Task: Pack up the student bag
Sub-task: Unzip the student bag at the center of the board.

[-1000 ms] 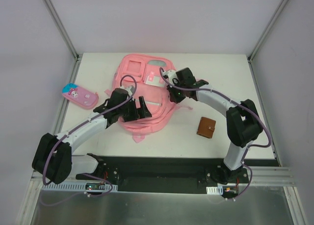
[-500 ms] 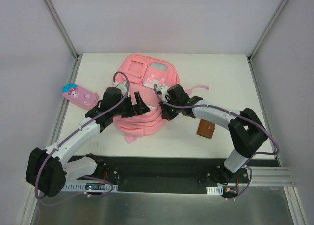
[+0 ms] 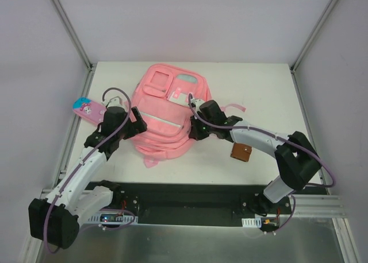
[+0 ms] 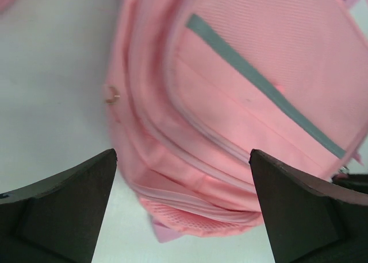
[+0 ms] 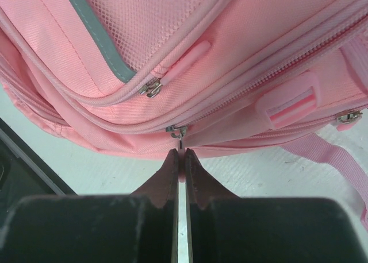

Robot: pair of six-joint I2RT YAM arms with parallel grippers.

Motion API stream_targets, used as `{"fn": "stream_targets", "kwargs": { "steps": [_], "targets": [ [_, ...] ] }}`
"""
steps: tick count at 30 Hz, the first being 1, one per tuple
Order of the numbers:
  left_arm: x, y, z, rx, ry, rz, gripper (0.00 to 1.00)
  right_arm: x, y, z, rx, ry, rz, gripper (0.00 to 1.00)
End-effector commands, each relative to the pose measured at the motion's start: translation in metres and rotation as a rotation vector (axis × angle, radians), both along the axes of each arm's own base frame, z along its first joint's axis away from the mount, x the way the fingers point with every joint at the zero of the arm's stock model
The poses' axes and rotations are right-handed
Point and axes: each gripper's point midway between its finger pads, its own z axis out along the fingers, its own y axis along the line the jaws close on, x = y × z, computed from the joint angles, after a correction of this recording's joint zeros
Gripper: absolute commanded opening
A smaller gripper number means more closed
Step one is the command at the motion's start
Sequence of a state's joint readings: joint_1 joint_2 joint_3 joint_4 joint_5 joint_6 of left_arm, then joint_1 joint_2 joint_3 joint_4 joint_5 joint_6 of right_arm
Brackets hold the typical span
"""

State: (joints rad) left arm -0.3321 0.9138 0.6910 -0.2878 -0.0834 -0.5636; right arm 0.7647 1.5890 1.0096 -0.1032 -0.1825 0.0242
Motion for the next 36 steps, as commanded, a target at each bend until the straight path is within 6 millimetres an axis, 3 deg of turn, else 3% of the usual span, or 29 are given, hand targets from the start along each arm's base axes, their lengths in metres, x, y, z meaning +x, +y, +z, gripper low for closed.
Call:
{"fn": "stream_targets", "kwargs": {
  "steps": [1, 5, 9, 10, 14, 15, 16, 17, 19, 21, 25, 28, 32, 36],
  "targets": [
    [-0.011, 0.041, -0.016, 0.087, 0.071, 0.121, 0.99, 0.007, 0.002, 0.024, 0.069, -0.018, -0.021, 0.01],
    [-0.022, 0.064, -0.034, 0.090, 0.145, 0.224, 0.99, 0.010, -0.001, 0.028, 0.080, -0.016, -0.019, 0.01],
    [-0.021, 0.048, -0.051, 0.005, 0.211, 0.167, 0.94, 0.016, -0.006, 0.030, 0.089, -0.019, -0.029, 0.01],
    [-0.022, 0.042, -0.058, -0.017, 0.226, 0.139, 0.82, 0.017, -0.006, 0.031, 0.093, -0.019, -0.029, 0.01],
    [-0.016, 0.023, -0.069, -0.078, 0.207, 0.051, 0.68, 0.019, -0.006, 0.040, 0.120, -0.016, -0.023, 0.01],
    [-0.009, 0.017, -0.064, -0.106, 0.165, 0.025, 0.62, 0.018, -0.005, 0.041, 0.123, -0.013, -0.019, 0.01],
    [-0.010, 0.011, -0.066, -0.130, 0.162, -0.004, 0.53, 0.018, -0.004, 0.044, 0.133, -0.013, -0.017, 0.01],
    [-0.011, 0.004, -0.064, -0.157, 0.157, -0.037, 0.37, 0.017, -0.003, 0.045, 0.140, -0.006, -0.018, 0.01],
    [-0.011, 0.002, -0.068, -0.170, 0.158, -0.044, 0.23, 0.014, -0.003, 0.046, 0.150, 0.003, -0.022, 0.00],
    [-0.013, -0.006, -0.069, -0.204, 0.165, -0.076, 0.00, 0.010, 0.000, 0.047, 0.150, 0.008, -0.015, 0.01],
    [-0.013, -0.037, -0.061, -0.316, 0.130, -0.183, 0.00, -0.003, 0.012, 0.052, 0.161, 0.022, 0.000, 0.01],
    [-0.017, -0.061, -0.055, -0.293, 0.111, -0.262, 0.00, -0.017, 0.029, 0.053, 0.152, 0.032, 0.021, 0.01],
    [-0.019, -0.078, -0.046, -0.319, 0.084, -0.287, 0.00, -0.034, 0.038, 0.042, 0.087, 0.043, 0.027, 0.01],
    [-0.018, -0.079, -0.029, -0.332, 0.016, -0.303, 0.00, -0.045, 0.035, 0.023, 0.016, 0.075, 0.039, 0.01]
  ]
}}
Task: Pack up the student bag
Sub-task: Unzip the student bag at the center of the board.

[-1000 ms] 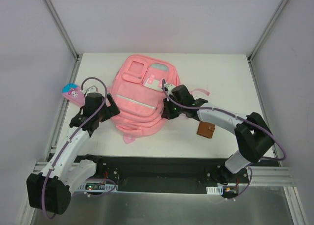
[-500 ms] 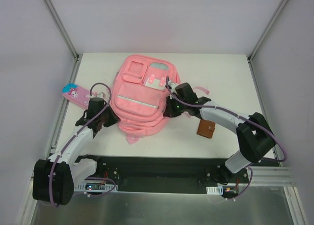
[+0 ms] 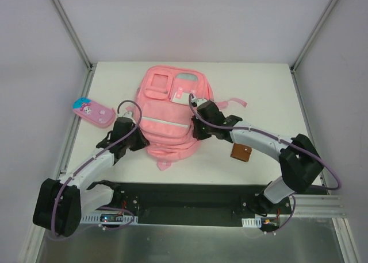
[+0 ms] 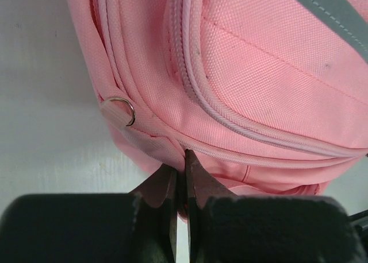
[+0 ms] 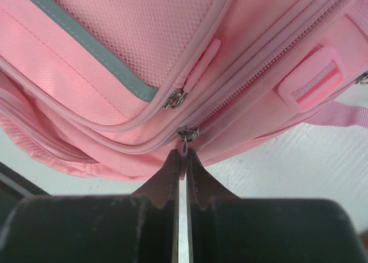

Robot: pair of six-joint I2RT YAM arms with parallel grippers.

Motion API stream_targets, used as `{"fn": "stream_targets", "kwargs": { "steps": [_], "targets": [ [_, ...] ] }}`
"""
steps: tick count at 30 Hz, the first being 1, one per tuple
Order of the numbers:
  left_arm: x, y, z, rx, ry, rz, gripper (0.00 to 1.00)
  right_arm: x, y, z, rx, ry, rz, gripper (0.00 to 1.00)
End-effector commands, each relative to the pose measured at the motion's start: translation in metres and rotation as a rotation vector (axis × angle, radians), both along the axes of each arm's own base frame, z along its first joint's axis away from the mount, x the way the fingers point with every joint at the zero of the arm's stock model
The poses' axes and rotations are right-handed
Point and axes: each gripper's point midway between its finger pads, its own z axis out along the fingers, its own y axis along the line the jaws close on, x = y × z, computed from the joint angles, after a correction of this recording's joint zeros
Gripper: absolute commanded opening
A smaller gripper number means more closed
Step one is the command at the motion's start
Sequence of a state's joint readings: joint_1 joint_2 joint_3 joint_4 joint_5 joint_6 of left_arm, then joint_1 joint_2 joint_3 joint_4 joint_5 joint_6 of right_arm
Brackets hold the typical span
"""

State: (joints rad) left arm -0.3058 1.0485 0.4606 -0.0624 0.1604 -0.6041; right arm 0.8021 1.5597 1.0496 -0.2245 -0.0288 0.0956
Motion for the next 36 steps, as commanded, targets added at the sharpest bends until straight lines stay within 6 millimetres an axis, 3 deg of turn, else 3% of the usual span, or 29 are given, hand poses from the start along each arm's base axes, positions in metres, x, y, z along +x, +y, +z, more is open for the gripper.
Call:
{"fn": "stream_targets", "kwargs": {
  "steps": [1, 3, 4, 5, 7, 9, 12, 16, 21, 23, 26, 29, 32, 36],
  "targets": [
    [0.009, -0.051, 0.064, -0.222, -0.194, -0.158, 0.00, -0.046, 0.047, 0.013, 0.094, 0.084, 0.161, 0.01],
    [0.009, -0.048, 0.068, -0.200, -0.211, -0.163, 0.00, -0.050, 0.033, 0.001, 0.035, 0.078, 0.155, 0.01],
    [0.009, -0.046, 0.071, -0.195, -0.225, -0.157, 0.00, -0.042, 0.025, -0.002, -0.022, 0.023, 0.167, 0.00],
    [0.009, -0.045, 0.072, -0.192, -0.231, -0.154, 0.00, -0.043, 0.009, -0.008, -0.109, 0.027, 0.170, 0.01],
    [0.008, -0.044, 0.073, -0.188, -0.235, -0.155, 0.00, -0.026, -0.010, 0.000, -0.256, -0.062, 0.205, 0.01],
    [0.007, -0.044, 0.074, -0.183, -0.237, -0.162, 0.00, -0.026, -0.020, 0.004, -0.302, -0.082, 0.245, 0.01],
    [0.006, -0.044, 0.076, -0.187, -0.240, -0.164, 0.00, -0.036, -0.006, 0.016, -0.231, -0.076, 0.343, 0.01],
    [0.008, -0.046, 0.080, -0.195, -0.261, -0.172, 0.00, -0.066, 0.023, 0.028, -0.105, -0.001, 0.432, 0.01],
    [0.008, -0.048, 0.083, -0.207, -0.278, -0.185, 0.00, -0.098, 0.042, 0.023, -0.094, 0.135, 0.512, 0.00],
    [0.008, -0.045, 0.083, -0.198, -0.290, -0.169, 0.00, -0.097, 0.033, 0.015, -0.171, 0.141, 0.502, 0.01],
    [0.009, -0.035, 0.085, -0.159, -0.313, -0.129, 0.00, -0.076, -0.004, 0.002, -0.335, 0.073, 0.453, 0.01],
    [0.008, -0.034, 0.086, -0.159, -0.315, -0.130, 0.00, -0.080, -0.004, 0.008, -0.273, 0.104, 0.514, 0.01],
    [0.008, -0.037, 0.083, -0.169, -0.296, -0.136, 0.00, -0.098, 0.013, 0.011, -0.217, 0.153, 0.581, 0.01],
    [0.010, -0.039, 0.084, -0.181, -0.302, -0.130, 0.00, -0.108, 0.057, 0.020, -0.080, 0.155, 0.575, 0.01]
  ]
}}
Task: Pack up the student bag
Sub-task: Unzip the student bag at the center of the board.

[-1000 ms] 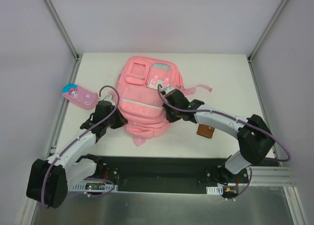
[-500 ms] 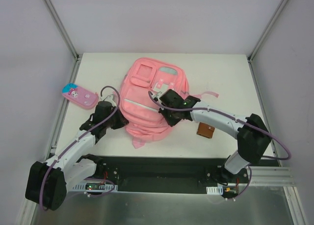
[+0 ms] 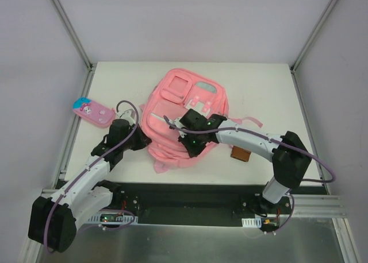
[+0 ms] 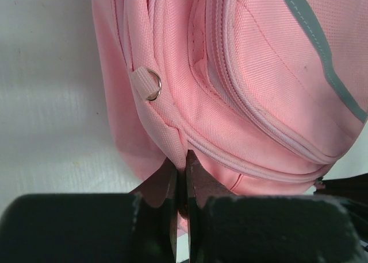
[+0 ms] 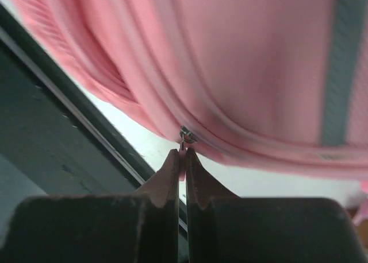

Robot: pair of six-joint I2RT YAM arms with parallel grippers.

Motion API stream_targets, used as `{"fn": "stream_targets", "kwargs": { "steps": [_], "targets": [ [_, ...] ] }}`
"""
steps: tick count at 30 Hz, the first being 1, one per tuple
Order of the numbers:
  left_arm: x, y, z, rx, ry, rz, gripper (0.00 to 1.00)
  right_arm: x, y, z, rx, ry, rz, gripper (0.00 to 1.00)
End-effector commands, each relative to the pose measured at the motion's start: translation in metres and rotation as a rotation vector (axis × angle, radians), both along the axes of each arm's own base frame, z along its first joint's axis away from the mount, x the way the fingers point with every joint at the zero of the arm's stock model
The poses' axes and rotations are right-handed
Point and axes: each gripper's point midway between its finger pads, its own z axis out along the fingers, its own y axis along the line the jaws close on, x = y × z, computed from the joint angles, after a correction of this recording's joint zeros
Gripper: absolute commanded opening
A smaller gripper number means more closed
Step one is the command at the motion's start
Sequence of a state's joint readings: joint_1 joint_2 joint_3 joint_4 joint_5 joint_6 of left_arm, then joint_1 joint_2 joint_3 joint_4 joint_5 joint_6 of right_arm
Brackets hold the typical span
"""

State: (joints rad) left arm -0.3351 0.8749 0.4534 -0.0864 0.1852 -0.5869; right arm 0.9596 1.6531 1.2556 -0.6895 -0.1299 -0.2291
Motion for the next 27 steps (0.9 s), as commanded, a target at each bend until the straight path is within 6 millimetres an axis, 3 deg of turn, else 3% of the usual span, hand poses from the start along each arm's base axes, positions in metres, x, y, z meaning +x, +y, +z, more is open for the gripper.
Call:
{"fn": "stream_targets", "kwargs": {
  "steps": [1, 5, 11, 15, 22, 27],
  "targets": [
    [0.016, -0.029, 0.048, -0.137, -0.162, -0.080, 0.00, -0.028, 0.070, 0.028, 0.223, 0.096, 0.043, 0.01],
    [0.013, -0.031, 0.045, -0.150, -0.160, -0.092, 0.00, -0.025, 0.097, 0.034, 0.295, 0.113, -0.024, 0.01],
    [0.005, -0.031, 0.043, -0.187, -0.187, -0.087, 0.00, 0.005, 0.131, 0.062, 0.427, 0.054, -0.167, 0.00],
    [0.001, -0.031, 0.048, -0.224, -0.228, -0.084, 0.00, 0.013, 0.161, 0.082, 0.539, 0.083, -0.191, 0.01],
    [-0.001, -0.023, 0.052, -0.226, -0.286, -0.050, 0.00, 0.044, 0.181, 0.073, 0.565, 0.085, -0.308, 0.01],
    [-0.005, -0.023, 0.049, -0.217, -0.274, -0.064, 0.00, 0.063, 0.185, 0.085, 0.610, 0.119, -0.316, 0.01]
  ]
}}
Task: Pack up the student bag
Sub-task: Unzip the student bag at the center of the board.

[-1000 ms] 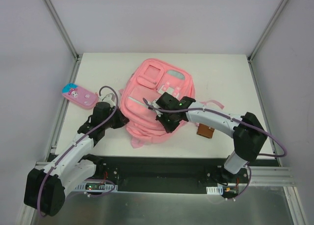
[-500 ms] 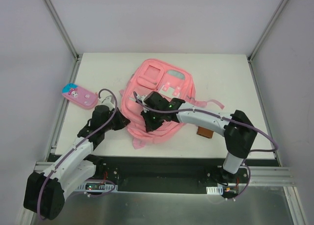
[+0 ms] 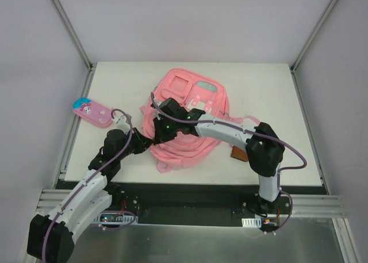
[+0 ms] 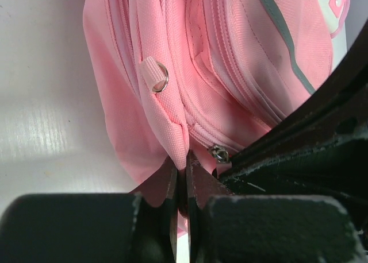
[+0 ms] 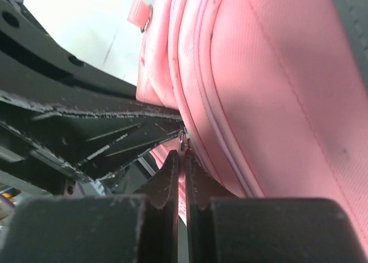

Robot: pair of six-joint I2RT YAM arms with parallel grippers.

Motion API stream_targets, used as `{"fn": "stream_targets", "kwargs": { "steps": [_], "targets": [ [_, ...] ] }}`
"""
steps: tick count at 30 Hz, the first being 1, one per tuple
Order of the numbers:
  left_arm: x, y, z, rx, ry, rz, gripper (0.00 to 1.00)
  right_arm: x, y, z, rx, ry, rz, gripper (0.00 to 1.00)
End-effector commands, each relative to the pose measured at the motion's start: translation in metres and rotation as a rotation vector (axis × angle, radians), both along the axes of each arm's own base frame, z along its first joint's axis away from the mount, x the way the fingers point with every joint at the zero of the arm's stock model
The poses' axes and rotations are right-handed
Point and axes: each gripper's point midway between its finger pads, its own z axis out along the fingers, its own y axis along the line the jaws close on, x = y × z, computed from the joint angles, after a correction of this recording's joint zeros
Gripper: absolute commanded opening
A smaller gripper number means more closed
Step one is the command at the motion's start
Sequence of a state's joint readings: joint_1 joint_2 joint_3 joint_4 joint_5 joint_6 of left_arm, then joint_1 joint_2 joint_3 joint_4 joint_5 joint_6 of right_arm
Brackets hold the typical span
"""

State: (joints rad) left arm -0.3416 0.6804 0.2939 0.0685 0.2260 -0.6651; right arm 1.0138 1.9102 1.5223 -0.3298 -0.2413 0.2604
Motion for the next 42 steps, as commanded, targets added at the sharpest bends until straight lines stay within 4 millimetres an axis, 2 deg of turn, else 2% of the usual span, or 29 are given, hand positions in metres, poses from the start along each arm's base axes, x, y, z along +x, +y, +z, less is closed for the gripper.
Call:
{"fn": "stream_targets", "kwargs": {
  "steps": [1, 6, 7, 8, 10, 12, 13, 17, 18, 20, 21, 23, 24, 26, 27, 28, 30, 31, 32, 33, 34, 35, 36, 37, 38, 39, 40, 41, 42],
  "targets": [
    [0.005, -0.015, 0.036, -0.076, -0.139, -0.059, 0.00, 0.038, 0.032, 0.056, 0.197, -0.042, -0.037, 0.01],
    [0.003, -0.014, 0.034, -0.075, -0.145, -0.060, 0.00, 0.054, 0.039, 0.066, 0.235, 0.000, -0.040, 0.01],
    [0.002, -0.014, 0.036, -0.074, -0.155, -0.063, 0.00, 0.057, 0.041, 0.061, 0.226, 0.016, -0.043, 0.01],
    [0.002, -0.015, 0.037, -0.073, -0.161, -0.066, 0.00, 0.062, 0.046, 0.071, 0.245, 0.013, -0.041, 0.01],
    [0.001, -0.015, 0.038, -0.073, -0.170, -0.075, 0.00, 0.065, 0.049, 0.066, 0.242, 0.029, -0.044, 0.01],
    [0.001, -0.017, 0.041, -0.080, -0.187, -0.086, 0.00, 0.072, 0.054, 0.075, 0.267, 0.025, -0.054, 0.01],
    [0.000, -0.017, 0.041, -0.081, -0.190, -0.088, 0.00, 0.073, 0.058, 0.072, 0.268, 0.041, -0.054, 0.01],
    [-0.002, -0.017, 0.040, -0.081, -0.191, -0.091, 0.00, 0.081, 0.069, 0.083, 0.311, 0.040, -0.055, 0.01],
    [-0.002, -0.017, 0.041, -0.084, -0.192, -0.094, 0.00, 0.085, 0.073, 0.094, 0.347, 0.038, -0.055, 0.01],
    [-0.001, -0.017, 0.040, -0.083, -0.190, -0.092, 0.00, 0.088, 0.082, 0.096, 0.372, 0.075, -0.061, 0.01],
    [-0.001, -0.016, 0.040, -0.080, -0.191, -0.089, 0.00, 0.091, 0.086, 0.109, 0.389, 0.053, -0.054, 0.01],
    [0.001, -0.014, 0.043, -0.073, -0.198, -0.072, 0.00, 0.091, 0.083, 0.094, 0.346, 0.061, -0.054, 0.01],
    [0.002, -0.012, 0.043, -0.065, -0.196, -0.060, 0.00, 0.091, 0.079, 0.089, 0.330, 0.058, -0.058, 0.13],
    [0.003, -0.007, 0.040, -0.046, -0.168, -0.034, 0.00, 0.088, 0.059, 0.066, 0.265, 0.044, -0.091, 0.19],
    [0.004, -0.005, 0.039, -0.029, -0.167, -0.026, 0.00, 0.088, 0.051, 0.065, 0.259, 0.028, -0.102, 0.34],
    [0.006, -0.003, 0.039, -0.020, -0.166, -0.014, 0.00, 0.079, 0.032, 0.055, 0.228, 0.030, -0.115, 0.45],
    [0.007, 0.000, 0.033, -0.007, -0.139, 0.004, 0.00, 0.085, 0.015, 0.060, 0.231, -0.017, -0.147, 0.52],
    [0.008, 0.000, 0.032, -0.005, -0.132, 0.008, 0.00, 0.082, 0.007, 0.081, 0.275, -0.040, -0.137, 0.56],
    [0.009, 0.000, 0.029, -0.001, -0.118, 0.011, 0.00, 0.080, -0.004, 0.074, 0.267, -0.033, -0.148, 0.59],
    [0.010, 0.000, 0.029, -0.003, -0.113, 0.014, 0.00, 0.074, -0.012, 0.096, 0.301, -0.068, -0.143, 0.64],
    [0.011, 0.000, 0.031, -0.002, -0.114, 0.014, 0.00, 0.070, -0.018, 0.099, 0.307, -0.087, -0.141, 0.67],
    [0.011, 0.000, 0.029, 0.002, -0.106, 0.013, 0.00, 0.068, -0.032, 0.087, 0.272, -0.089, -0.171, 0.69],
    [0.012, -0.001, 0.029, 0.007, -0.104, 0.010, 0.02, 0.064, -0.044, 0.104, 0.292, -0.102, -0.213, 0.73],
    [0.013, -0.002, 0.033, 0.004, -0.110, 0.007, 0.03, 0.062, -0.057, 0.096, 0.269, -0.087, -0.271, 0.73],
    [0.013, -0.002, 0.033, 0.005, -0.111, 0.001, 0.04, 0.063, -0.083, 0.064, 0.191, -0.067, -0.364, 0.73],
    [0.014, -0.003, 0.036, 0.003, -0.115, 0.000, 0.06, 0.058, -0.100, 0.069, 0.218, -0.041, -0.446, 0.75],
    [0.014, -0.004, 0.037, 0.000, -0.116, -0.006, 0.08, 0.057, -0.114, 0.061, 0.212, -0.027, -0.501, 0.75],
    [0.013, -0.005, 0.039, -0.001, -0.119, -0.013, 0.10, 0.065, -0.132, 0.057, 0.224, -0.035, -0.583, 0.75],
    [0.013, -0.006, 0.042, -0.004, -0.125, -0.019, 0.10, 0.053, -0.155, 0.038, 0.208, -0.020, -0.630, 0.75]
  ]
}}
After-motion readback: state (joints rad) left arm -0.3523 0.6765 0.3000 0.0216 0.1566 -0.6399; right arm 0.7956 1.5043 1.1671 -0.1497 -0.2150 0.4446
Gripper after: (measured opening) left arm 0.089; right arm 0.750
